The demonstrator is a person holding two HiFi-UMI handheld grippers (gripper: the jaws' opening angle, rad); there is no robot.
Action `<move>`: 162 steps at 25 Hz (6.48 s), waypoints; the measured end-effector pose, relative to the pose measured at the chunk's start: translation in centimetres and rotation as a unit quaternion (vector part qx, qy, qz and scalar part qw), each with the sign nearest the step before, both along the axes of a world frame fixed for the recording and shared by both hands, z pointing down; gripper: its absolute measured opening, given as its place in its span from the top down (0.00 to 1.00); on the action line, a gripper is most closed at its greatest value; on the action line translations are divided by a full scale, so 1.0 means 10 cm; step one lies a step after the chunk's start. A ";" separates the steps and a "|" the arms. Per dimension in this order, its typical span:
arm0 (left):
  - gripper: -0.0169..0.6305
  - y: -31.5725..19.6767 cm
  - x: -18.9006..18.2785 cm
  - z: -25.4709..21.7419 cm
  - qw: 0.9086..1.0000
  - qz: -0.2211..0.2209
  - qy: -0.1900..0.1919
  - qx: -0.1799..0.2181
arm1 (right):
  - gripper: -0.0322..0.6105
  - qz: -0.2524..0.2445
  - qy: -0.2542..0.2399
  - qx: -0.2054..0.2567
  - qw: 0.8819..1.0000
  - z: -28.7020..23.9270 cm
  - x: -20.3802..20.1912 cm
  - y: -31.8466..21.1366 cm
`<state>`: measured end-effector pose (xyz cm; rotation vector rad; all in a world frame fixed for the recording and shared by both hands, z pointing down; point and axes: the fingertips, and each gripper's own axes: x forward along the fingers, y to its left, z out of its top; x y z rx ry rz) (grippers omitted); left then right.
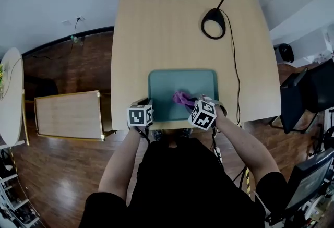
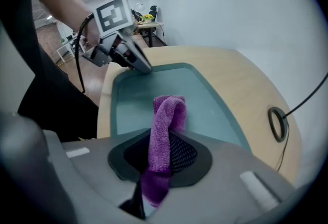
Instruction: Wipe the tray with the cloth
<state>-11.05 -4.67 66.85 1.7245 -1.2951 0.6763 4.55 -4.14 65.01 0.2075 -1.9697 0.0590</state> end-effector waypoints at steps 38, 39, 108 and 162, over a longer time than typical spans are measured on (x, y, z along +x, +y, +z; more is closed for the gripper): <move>0.89 0.03 0.05 -0.03 1.000 -0.008 0.018 0.005 | 0.84 -0.087 0.061 0.054 0.993 -0.03 -0.63 -1.10; 0.89 0.03 0.04 -0.03 1.000 -0.009 0.020 0.004 | 0.84 -0.096 0.062 0.054 0.992 -0.02 -0.63 -1.00; 0.90 -0.01 -0.01 0.03 0.998 -0.035 0.058 0.018 | 0.85 0.029 -0.001 -0.051 0.998 -0.04 -0.91 0.71; 0.76 0.81 -0.37 -1.19 0.977 -0.062 0.009 0.203 | 0.75 0.561 -0.249 0.080 0.785 -1.05 2.57 -0.55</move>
